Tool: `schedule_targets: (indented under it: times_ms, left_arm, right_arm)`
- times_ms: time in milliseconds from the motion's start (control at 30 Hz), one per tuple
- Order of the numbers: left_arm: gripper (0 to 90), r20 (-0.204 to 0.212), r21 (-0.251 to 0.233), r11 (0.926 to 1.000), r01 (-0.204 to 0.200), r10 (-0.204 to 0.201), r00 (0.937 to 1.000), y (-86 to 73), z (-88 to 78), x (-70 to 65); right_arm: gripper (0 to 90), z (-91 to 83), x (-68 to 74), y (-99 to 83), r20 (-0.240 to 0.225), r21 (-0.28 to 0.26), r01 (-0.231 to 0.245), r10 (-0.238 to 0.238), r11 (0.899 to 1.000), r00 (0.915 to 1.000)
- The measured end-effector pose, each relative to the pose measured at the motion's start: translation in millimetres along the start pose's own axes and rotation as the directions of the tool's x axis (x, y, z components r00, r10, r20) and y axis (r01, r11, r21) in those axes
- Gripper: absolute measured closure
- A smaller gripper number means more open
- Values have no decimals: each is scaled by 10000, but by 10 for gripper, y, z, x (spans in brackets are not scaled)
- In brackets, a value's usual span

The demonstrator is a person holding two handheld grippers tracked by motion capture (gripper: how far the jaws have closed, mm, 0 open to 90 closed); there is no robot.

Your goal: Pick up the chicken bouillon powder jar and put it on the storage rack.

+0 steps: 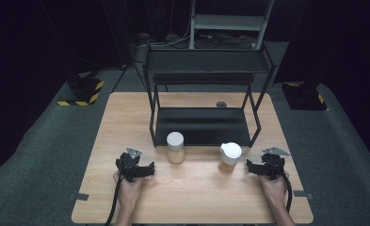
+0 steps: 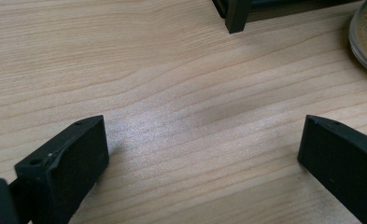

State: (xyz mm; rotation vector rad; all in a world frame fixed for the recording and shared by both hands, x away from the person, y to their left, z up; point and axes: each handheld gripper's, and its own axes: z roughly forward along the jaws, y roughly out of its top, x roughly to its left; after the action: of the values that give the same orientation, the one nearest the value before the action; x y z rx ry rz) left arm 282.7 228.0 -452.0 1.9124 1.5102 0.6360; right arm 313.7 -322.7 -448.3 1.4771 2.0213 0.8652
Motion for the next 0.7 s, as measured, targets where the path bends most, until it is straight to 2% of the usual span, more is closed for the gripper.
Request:
schedule_targets:
  times_ms: [200,267,300,367,433,467,567,600,633,700]
  left_arm:
    - [4,124,74,9999,-92,91,9999,13,-2,16]
    - [4,596,104,9999,-94,87,9982,27,-16,75]
    - [5,596,104,9999,-94,87,9982,27,-16,75]
    - [5,808,92,9992,-384,376,9960,42,-41,57]
    - [7,951,63,9990,-441,433,9945,46,-48,59]
    - [7,1088,25,9987,-515,510,9928,52,-59,59]
    - [16,1758,-266,9968,-752,788,9813,67,-103,42]
    - [17,1758,-266,9968,-752,788,9813,67,-103,42]
    - [18,2027,-403,9957,-840,904,9751,75,-118,26]
    - [21,2279,-538,9938,-970,1068,9678,99,-132,-9]
  right_arm:
    - [59,0,0,0,1,-2,1,-1,10000,10000]
    - [59,0,0,0,0,-3,-1,1,10000,10000]
    - [59,0,0,0,0,-3,-1,1,10000,10000]
    - [59,0,0,-1,0,-3,0,0,10000,10000]
    - [59,0,0,-1,0,-4,0,0,10000,10000]
    - [59,0,0,-1,-1,-4,-1,1,10000,10000]
    - [59,0,0,-1,-2,-5,-2,2,10000,10000]
    - [59,0,0,-1,-2,-5,-2,2,10000,10000]
    - [59,0,0,-1,-1,-5,-1,1,10000,10000]
    - [59,0,0,-1,-1,-5,-1,1,10000,10000]
